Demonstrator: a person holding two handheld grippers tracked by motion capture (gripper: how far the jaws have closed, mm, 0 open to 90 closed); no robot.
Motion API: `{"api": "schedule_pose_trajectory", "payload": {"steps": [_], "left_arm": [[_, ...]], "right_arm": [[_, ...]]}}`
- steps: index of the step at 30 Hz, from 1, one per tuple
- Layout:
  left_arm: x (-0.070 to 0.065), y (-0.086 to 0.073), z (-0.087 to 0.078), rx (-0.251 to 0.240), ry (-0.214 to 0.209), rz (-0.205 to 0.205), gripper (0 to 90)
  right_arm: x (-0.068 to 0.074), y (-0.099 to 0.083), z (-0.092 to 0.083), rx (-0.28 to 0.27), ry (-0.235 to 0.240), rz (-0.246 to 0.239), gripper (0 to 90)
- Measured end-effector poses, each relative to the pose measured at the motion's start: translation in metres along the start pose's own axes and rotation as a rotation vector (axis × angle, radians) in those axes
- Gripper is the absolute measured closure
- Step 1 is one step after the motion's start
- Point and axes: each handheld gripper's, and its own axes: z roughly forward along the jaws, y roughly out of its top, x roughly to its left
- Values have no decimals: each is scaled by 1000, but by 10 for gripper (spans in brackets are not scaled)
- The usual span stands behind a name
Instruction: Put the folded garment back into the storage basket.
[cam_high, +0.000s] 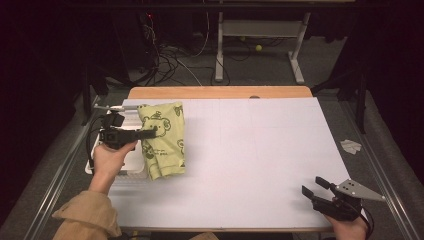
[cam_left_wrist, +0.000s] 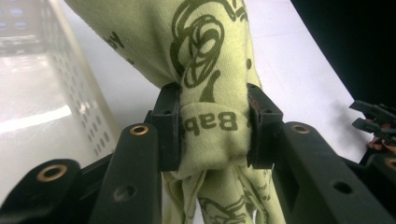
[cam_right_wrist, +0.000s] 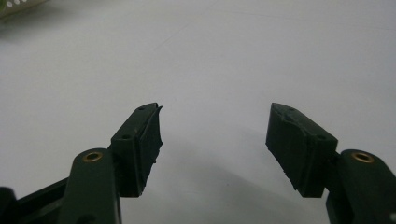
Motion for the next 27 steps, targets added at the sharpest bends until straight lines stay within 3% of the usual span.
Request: {"api": "schedule_pose_trajectory", "payload": {"steps": [6,17,27], "left_arm": [[5,0,-5,-8,-2,-24,600],[6,3,-11,-12,-1,-30,599],[21,4,-19,-33,4,-70,596]], "right_arm": [[-1,2,2,6,9,6,363],[-1,3,3,13,14,16,365],[0,2,2,4,9,10,363]]}}
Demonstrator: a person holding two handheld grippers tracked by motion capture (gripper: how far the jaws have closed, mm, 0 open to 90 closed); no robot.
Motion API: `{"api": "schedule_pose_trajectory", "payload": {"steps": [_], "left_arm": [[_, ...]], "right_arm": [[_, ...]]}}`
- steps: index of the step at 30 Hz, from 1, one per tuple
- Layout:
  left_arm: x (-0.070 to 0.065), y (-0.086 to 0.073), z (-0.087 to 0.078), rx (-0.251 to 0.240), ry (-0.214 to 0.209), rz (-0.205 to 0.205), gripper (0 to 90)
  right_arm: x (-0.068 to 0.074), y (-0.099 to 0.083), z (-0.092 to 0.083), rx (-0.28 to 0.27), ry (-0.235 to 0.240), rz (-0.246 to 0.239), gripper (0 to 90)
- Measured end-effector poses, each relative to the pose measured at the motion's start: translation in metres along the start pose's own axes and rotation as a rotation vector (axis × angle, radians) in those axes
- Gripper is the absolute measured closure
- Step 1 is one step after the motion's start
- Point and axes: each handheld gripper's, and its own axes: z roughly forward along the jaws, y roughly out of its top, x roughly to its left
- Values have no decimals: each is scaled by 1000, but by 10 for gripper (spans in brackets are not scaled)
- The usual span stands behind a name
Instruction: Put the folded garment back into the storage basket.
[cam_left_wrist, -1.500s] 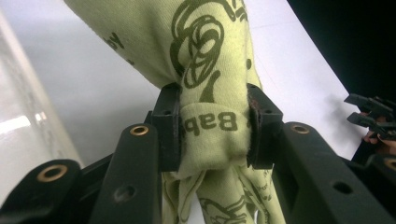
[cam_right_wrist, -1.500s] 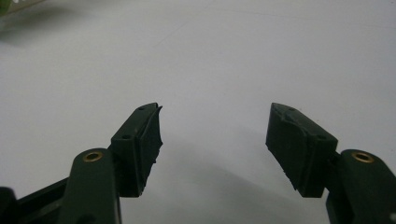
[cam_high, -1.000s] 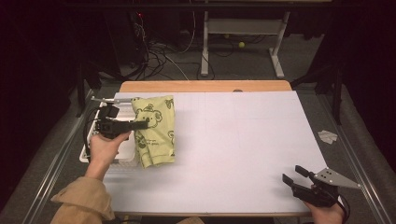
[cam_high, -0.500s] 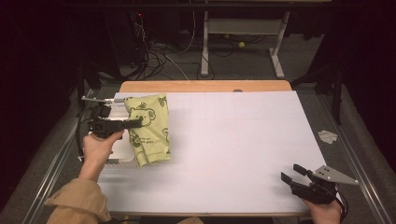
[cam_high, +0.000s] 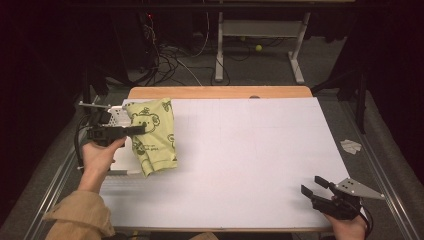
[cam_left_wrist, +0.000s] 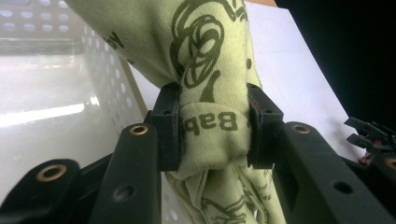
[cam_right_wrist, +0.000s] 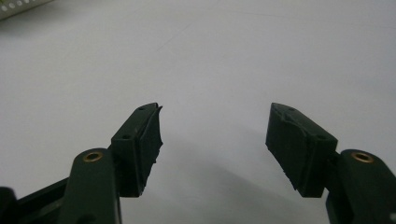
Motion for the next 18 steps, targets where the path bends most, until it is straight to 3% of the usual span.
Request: {"api": "schedule_pose_trajectory", "payload": {"steps": [14,18], "left_arm": [[19,8,-8,-16,20,-38,595],[31,10,-8,-6,34,-60,593]], "right_arm": [[0,-2,-4,-1,-13,2,362],[0,-3,-5,-1,-15,8,362]]}}
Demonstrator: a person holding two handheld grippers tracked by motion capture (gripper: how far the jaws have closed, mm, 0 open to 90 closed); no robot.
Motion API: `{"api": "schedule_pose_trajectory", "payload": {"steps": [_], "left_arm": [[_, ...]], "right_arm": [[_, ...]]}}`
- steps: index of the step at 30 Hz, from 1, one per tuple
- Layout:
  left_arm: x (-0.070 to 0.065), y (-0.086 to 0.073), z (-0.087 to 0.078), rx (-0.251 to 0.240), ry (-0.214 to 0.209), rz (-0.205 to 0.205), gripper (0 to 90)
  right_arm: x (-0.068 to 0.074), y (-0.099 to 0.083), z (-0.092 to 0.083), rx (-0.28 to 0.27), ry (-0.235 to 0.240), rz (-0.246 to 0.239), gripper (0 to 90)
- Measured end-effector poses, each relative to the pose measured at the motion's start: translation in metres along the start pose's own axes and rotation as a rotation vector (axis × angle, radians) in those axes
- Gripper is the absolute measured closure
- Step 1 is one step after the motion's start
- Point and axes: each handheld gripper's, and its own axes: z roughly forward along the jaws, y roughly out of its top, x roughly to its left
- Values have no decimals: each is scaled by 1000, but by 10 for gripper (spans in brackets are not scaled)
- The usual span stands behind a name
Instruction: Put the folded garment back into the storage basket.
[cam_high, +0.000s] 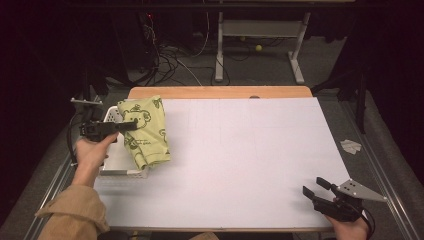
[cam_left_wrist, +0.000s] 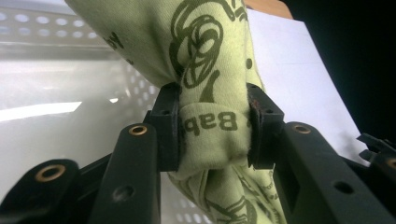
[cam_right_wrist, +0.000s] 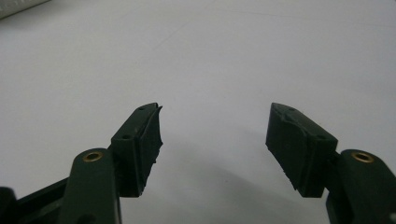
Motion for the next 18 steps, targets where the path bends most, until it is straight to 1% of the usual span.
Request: {"api": "schedule_pose_trajectory", "payload": {"steps": [1,2,5,6,9,10,11,12,14,18], "left_arm": [[6,1,1,6,5,-13,593],[6,1,1,6,5,-13,593],[15,2,4,9,15,-20,592],[19,1,6,9,19,-30,589],[22,1,8,17,25,-35,586],[25,1,10,31,47,-30,584],[25,1,11,31,53,-35,584],[25,1,11,31,53,-35,585],[29,1,15,41,68,-33,584],[32,1,19,52,84,-34,584]], "right_arm": [[0,0,-1,-2,-2,1,362],[0,0,-1,-2,-2,1,362],[-1,-1,-1,-1,-6,3,362],[-1,-1,-2,-1,-7,3,362],[-1,-2,-2,0,-8,7,362],[-1,-2,-3,-1,-10,7,362],[-1,-2,-3,-1,-11,8,362],[-1,-2,-3,-1,-11,8,362],[-1,-3,-4,-2,-12,10,362],[-1,-3,-4,0,-13,14,362]]}}
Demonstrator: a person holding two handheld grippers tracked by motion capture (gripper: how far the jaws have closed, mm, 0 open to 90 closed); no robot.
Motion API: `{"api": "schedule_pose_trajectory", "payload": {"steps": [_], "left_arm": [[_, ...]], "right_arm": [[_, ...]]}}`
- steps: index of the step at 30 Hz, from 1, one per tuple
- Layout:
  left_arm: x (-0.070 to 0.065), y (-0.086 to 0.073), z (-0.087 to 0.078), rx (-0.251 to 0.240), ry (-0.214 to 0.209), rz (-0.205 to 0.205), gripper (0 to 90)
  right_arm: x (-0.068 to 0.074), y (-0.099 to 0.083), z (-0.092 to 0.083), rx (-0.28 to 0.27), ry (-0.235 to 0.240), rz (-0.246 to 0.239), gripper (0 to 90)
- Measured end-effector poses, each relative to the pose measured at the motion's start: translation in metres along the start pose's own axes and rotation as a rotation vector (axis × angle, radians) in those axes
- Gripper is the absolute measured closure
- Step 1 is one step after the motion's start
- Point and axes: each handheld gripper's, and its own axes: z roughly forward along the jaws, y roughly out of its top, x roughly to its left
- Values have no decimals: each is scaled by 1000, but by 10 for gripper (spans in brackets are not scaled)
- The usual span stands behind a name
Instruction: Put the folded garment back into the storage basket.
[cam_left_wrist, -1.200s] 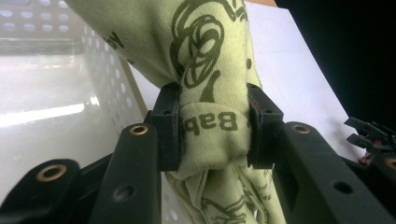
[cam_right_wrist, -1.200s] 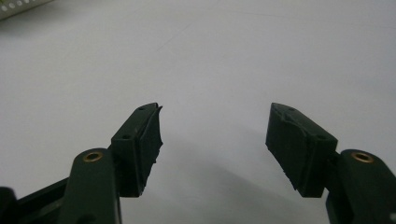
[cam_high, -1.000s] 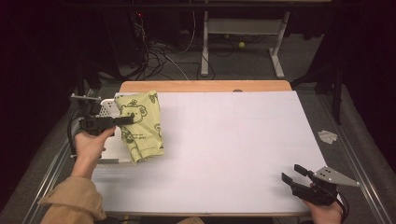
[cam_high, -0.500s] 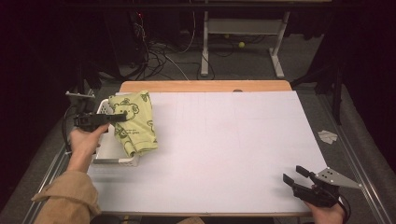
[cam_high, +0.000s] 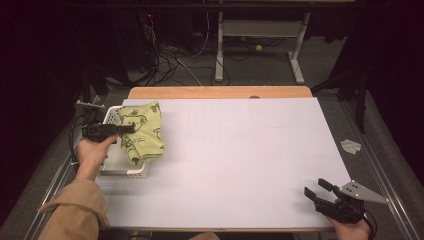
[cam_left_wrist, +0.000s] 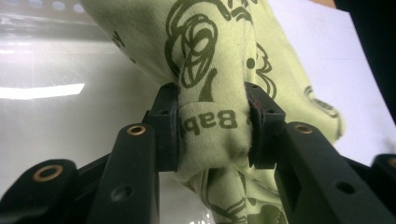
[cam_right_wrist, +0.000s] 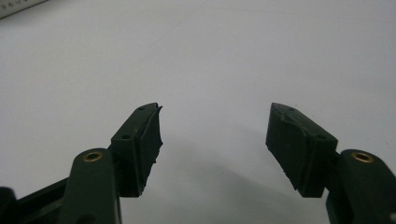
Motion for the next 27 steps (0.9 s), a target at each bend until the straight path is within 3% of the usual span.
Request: {"api": "schedule_pose_trajectory", "payload": {"steps": [9,27], "left_arm": [[5,0,8,32,37,16,583],[9,0,11,31,62,24,581]], "right_arm": [[0,0,0,1,1,0,362],[-1,0,0,-1,0,0,362]]}}
